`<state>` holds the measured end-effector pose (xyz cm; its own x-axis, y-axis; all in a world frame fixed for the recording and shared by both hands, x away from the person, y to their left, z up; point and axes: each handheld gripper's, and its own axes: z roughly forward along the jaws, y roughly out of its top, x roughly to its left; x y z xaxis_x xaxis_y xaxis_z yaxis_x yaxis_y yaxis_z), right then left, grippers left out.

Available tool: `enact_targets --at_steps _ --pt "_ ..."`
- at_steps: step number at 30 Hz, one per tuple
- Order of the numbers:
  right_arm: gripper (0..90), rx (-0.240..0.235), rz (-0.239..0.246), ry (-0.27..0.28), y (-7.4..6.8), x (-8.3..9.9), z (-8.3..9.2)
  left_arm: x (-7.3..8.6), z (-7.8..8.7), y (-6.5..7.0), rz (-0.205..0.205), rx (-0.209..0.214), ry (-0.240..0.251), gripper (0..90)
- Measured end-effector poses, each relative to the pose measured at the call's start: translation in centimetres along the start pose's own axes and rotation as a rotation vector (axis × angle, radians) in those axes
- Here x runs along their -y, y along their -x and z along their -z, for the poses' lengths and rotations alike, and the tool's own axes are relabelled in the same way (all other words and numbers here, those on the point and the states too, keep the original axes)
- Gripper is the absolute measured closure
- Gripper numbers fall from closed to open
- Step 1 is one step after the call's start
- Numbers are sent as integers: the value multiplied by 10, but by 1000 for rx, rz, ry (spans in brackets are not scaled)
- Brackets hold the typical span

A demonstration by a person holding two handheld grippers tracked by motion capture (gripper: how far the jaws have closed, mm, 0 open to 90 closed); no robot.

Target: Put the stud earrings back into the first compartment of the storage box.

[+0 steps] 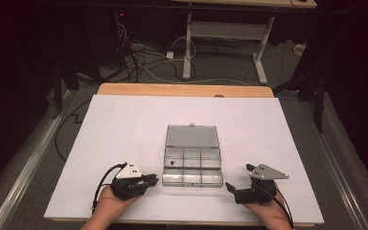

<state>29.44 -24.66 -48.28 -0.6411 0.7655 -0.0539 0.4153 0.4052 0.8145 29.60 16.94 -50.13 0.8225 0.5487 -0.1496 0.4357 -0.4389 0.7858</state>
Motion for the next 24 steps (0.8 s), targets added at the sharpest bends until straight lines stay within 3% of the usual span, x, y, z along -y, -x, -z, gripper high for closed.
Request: enact_targets --at_steps 24 --pt "3 5 6 17 -1 1 2 -9 16 2 5 -26 68 762"
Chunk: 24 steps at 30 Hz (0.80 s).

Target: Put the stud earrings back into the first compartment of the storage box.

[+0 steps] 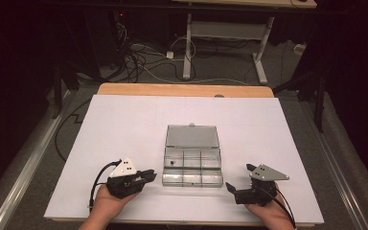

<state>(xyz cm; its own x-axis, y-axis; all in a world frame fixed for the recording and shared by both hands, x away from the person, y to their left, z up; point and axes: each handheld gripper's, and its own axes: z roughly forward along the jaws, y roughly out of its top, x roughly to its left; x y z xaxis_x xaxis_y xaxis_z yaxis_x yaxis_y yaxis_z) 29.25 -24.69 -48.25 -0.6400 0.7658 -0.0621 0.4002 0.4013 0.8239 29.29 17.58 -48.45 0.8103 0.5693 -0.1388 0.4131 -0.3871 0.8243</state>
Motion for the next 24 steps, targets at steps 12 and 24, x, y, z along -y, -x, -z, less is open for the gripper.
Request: enact_targets --at_steps 12,24 --pt "2 13 1 0 0 0 0 -23 -4 -5 5 -3 22 762" --pt "1 9 -7 1 0 0 0 -46 -13 -9 -7 0 35 762"
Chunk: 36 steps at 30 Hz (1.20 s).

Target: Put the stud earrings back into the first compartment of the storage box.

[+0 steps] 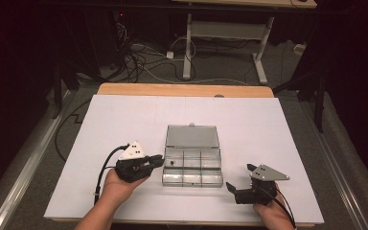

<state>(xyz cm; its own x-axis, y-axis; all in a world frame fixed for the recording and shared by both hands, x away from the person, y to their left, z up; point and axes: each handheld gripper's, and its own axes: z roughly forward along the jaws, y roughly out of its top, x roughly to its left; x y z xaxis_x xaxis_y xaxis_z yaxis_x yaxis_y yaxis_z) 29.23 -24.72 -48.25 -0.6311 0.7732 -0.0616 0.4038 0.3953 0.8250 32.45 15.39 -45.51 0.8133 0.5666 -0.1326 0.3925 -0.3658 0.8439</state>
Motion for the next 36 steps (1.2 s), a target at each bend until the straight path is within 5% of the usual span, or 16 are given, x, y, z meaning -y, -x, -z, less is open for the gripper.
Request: enact_targets --at_steps 34,36 --pt "3 -19 5 -4 0 0 -1 -13 -56 -8 19 10 -67 760" --pt "4 -19 6 -5 0 0 -1 -14 -55 -7 14 9 -58 707"
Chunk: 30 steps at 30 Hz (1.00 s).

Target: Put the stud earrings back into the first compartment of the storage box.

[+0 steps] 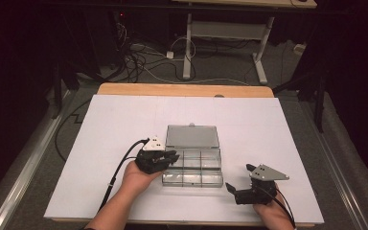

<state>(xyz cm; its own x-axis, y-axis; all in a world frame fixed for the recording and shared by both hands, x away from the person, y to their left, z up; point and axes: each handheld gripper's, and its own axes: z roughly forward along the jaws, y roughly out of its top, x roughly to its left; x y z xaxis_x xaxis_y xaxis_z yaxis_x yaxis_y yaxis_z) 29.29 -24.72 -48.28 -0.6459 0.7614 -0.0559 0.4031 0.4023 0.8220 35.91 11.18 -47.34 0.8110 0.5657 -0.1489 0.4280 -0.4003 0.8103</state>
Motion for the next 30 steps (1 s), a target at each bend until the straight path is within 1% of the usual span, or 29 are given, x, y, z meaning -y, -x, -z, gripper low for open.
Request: enact_targets --at_steps 3,4,5,6,7,8,9,10,11,12,13,15,17,19,20,21,23,26,30 --pt "6 2 6 1 0 0 0 -1 5 1 3 13 31 566" --pt "6 2 6 0 -1 0 0 -1 7 1 3 7 32 534" --pt "6 3 5 -1 -1 0 0 -1 9 1 3 0 30 473" --pt "7 4 6 0 -1 0 0 0 12 0 4 -2 27 436" --pt "7 4 6 0 -1 0 0 1 14 -1 8 -2 30 411" --pt "7 5 8 1 -1 0 0 3 17 -2 14 -9 30 365" --pt "8 6 7 1 -1 0 0 6 19 -3 20 -13 32 328" --pt "8 6 7 1 -1 0 0 9 22 -4 25 -14 37 324" --pt "8 5 5 0 -1 0 0 12 25 -4 29 -23 43 276" --pt "8 6 6 0 -1 0 0 15 28 -4 25 -35 44 207" --pt "8 6 5 0 -1 0 0 19 30 -4 20 -45 44 161" --pt "8 6 6 0 -1 0 0 26 36 -5 30 -47 50 123" --pt "8 7 4 1 -1 0 0 33 40 -5 42 -55 44 50" --pt "10 9 6 -1 -1 0 0 41 43 -6 52 -53 42 7" --pt "10 10 7 0 -1 0 0 45 45 -6 55 -51 38 0" --pt "9 9 7 -1 -1 0 0 49 46 -6 58 -51 39 0" --pt "10 11 5 -2 -1 0 0 54 49 -7 64 -65 40 0" --pt "10 11 10 -3 -1 0 0 61 55 -5 66 -84 58 0" --pt "6 13 7 -1 -1 0 0 64 60 -5 66 -97 69 0"
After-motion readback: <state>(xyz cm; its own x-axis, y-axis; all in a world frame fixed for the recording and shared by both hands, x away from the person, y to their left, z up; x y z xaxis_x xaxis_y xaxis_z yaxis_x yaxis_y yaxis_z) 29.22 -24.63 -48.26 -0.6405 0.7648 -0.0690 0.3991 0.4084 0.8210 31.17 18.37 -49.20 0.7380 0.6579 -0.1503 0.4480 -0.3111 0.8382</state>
